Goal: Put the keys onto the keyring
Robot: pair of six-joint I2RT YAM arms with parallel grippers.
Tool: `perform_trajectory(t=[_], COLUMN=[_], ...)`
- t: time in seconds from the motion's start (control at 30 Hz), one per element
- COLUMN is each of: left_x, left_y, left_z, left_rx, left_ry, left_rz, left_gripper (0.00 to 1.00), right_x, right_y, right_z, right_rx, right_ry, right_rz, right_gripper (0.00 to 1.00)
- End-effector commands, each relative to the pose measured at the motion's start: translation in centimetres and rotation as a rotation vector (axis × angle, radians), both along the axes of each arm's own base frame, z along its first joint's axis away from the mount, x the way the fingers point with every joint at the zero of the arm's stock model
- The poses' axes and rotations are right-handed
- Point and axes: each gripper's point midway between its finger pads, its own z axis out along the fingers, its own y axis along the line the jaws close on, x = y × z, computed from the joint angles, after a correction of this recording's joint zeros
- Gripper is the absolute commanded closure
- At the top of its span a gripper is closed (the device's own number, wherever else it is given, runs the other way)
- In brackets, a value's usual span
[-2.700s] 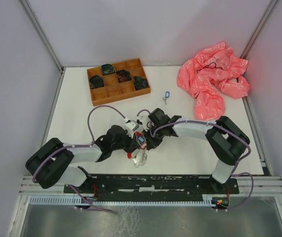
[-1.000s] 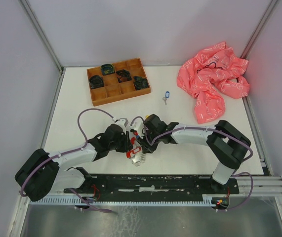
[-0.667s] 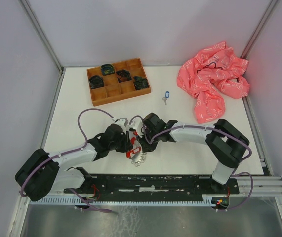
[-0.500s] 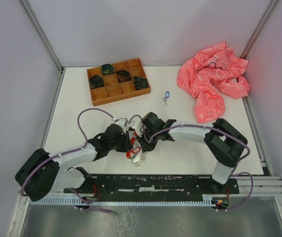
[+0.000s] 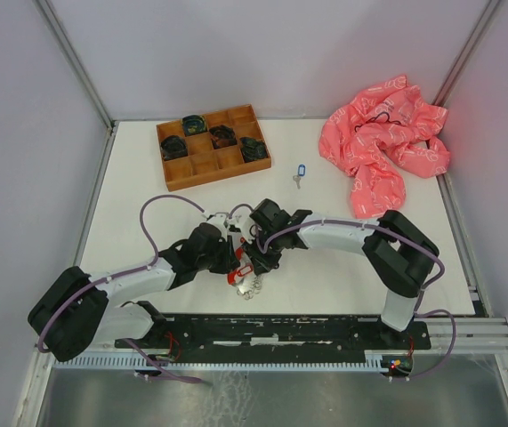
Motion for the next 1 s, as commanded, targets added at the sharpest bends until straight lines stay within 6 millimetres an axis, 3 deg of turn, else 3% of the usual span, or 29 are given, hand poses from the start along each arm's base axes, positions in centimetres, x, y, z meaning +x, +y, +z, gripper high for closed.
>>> perform_trajectory(t=[0.0, 0.3, 0.57, 0.97], left_x=[-0.6, -0.8, -0.8, -0.7], left_y=[0.6, 0.7, 0.8, 0.6], left_z=[-0.9, -1.1, -1.2, -1.4], left_rx=[0.029, 0.031, 0.030, 0.032], left_ry=[0.027, 0.034, 0.034, 0.041], left_rz=[0.008, 0.012, 0.017, 0.015], left_gripper=[0.71, 0.71, 0.71, 0.71], right_x=[0.7, 1.8, 2.4, 1.2], right_y=[1.2, 0.2, -0.8, -0.6], right_z=[1.6, 0.0, -0.2, -0.5], right_rx=[0.045, -0.026, -0.029, 0.004], right_ry=[0.033, 0.051, 0.056, 0.143], right_rz=[-0.038, -0.149, -0.238, -0.226], right_gripper=[0.73, 0.77, 0.75, 0.75])
